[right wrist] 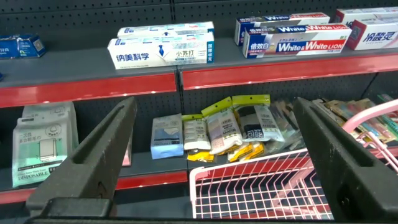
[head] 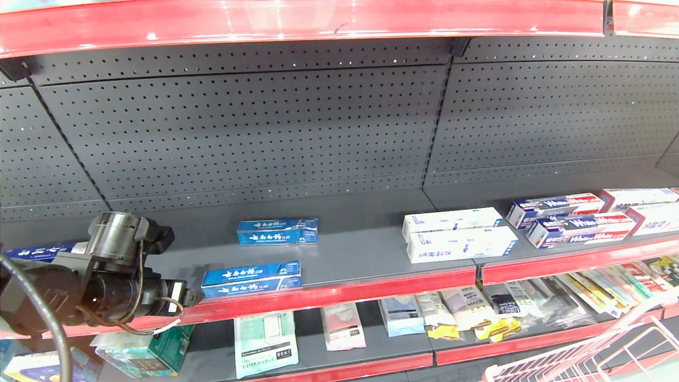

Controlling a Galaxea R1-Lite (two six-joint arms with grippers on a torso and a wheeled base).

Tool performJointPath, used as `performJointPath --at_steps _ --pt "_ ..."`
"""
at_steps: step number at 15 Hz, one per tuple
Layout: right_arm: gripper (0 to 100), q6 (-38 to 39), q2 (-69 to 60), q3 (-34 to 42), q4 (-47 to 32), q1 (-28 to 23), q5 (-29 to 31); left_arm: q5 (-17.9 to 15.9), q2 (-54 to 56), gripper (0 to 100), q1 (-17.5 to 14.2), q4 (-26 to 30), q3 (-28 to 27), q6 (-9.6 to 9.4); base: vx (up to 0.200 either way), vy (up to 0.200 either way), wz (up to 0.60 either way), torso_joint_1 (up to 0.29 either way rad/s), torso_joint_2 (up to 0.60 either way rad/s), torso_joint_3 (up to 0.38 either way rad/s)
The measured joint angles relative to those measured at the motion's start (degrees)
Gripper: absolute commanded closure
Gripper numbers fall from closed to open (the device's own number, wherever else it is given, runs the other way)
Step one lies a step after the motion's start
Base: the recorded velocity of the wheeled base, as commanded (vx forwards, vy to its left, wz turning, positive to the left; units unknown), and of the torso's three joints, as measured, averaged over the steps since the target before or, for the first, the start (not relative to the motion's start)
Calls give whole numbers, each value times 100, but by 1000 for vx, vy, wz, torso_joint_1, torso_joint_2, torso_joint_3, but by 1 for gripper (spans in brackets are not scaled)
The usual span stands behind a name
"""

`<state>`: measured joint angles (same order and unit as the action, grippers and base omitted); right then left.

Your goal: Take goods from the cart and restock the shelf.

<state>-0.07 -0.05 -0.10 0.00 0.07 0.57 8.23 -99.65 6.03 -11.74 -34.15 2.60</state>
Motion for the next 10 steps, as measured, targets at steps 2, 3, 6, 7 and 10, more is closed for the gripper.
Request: performJointPath --at_steps 2,3,6,7,10 --pt "0 0 0 0 0 0 0 0 -57 0 38 -40 -48 0 0 0 0 0 0 0" --pt "0 2 0 0 0 0 -2 0 -79 0 41 -46 -66 2 0 0 0 0 0 0" --pt "0 2 0 0 0 0 0 6 -129 0 49 -57 -96 2 0 0 0 0 0 0" --pt "0 2 0 0 0 0 -2 4 -149 0 49 -55 -96 0 0 0 0 0 0 0" --pt "0 0 0 0 0 0 0 2 -200 0 49 -55 -96 2 0 0 0 0 0 0"
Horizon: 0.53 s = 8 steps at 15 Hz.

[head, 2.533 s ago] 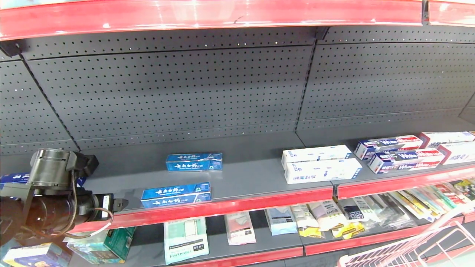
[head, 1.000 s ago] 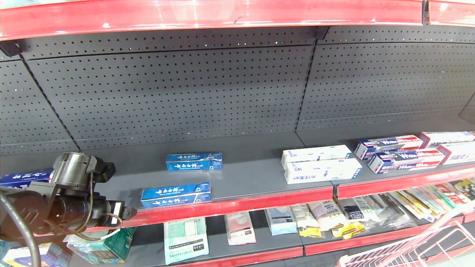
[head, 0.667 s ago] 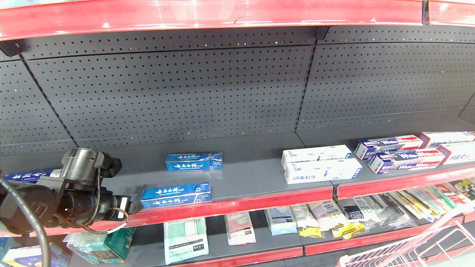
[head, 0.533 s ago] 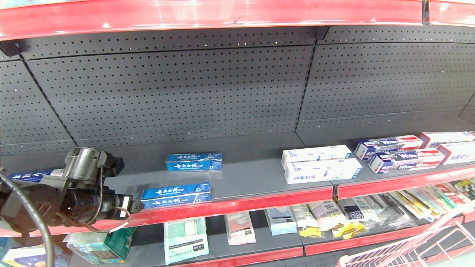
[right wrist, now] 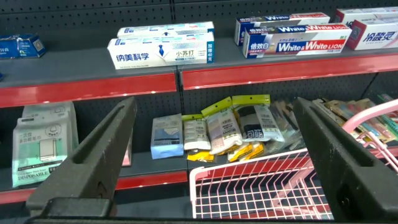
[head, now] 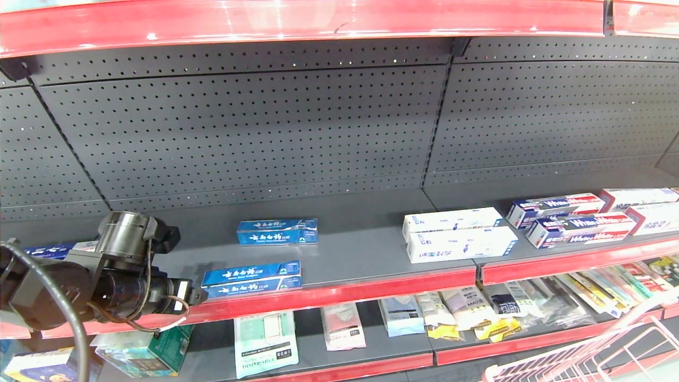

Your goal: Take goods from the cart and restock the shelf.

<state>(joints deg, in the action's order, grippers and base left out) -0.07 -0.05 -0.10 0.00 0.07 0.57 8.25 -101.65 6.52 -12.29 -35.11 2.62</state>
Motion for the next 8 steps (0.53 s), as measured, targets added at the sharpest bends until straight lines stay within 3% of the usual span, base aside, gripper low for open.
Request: performJointPath --at_steps 8 --pt "0 0 0 0 0 0 0 6 -89 0 -11 2 -91 -6 0 0 0 0 0 0"
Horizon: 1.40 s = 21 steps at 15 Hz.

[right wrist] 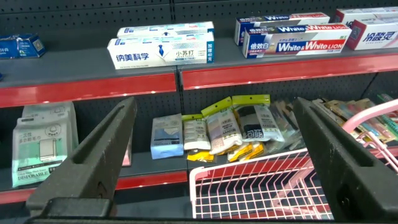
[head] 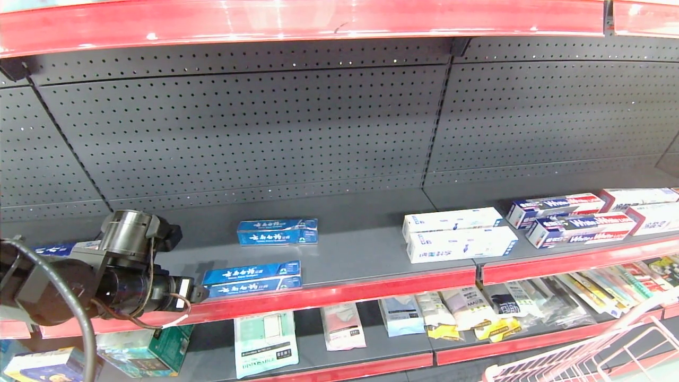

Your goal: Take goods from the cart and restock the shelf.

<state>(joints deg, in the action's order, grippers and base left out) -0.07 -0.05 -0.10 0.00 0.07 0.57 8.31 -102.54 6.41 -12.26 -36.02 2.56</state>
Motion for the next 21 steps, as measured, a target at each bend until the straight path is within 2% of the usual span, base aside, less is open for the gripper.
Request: performJointPath --at_steps 13,16,18,21 --pt "0 0 0 0 0 0 0 -5 -124 0 -13 17 -138 -10 0 0 0 0 0 0" --pt "0 5 0 0 0 0 -2 -13 46 0 -145 61 -132 -152 0 0 0 0 0 0" --pt "0 0 0 0 0 0 2 -22 226 0 -315 346 -188 -364 0 0 0 0 0 0" --pt "0 2 0 0 0 0 0 -129 383 0 -540 647 -341 -436 0 0 0 0 0 0"
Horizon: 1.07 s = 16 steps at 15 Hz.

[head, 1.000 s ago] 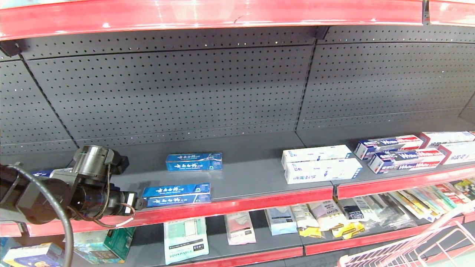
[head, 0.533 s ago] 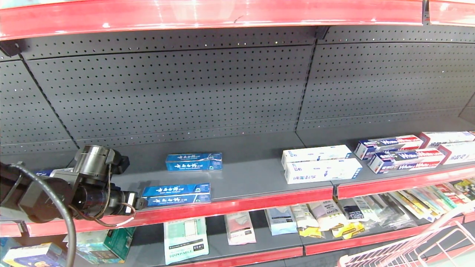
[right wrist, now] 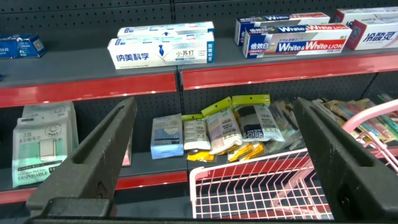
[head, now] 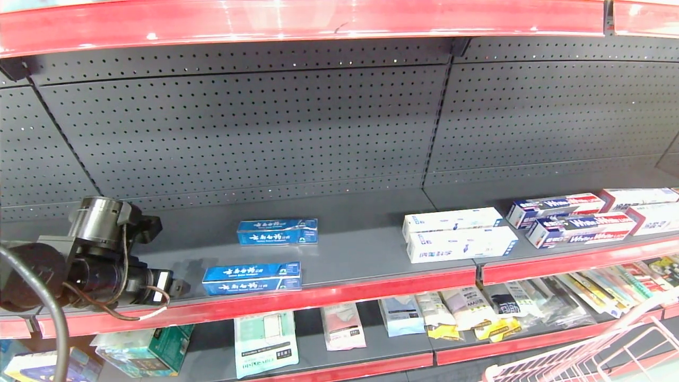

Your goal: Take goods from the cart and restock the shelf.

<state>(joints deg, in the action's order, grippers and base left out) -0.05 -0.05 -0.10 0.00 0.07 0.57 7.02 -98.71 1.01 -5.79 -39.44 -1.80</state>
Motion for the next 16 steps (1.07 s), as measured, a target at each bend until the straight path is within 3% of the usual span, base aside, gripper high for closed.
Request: performJointPath --at_steps 8,16 --pt "0 0 0 0 0 0 0 6 -653 0 -94 -636 -262 44 0 0 0 0 0 0" --pt "0 2 0 0 0 0 0 -13 -973 0 69 -668 -321 28 0 0 0 0 0 0"
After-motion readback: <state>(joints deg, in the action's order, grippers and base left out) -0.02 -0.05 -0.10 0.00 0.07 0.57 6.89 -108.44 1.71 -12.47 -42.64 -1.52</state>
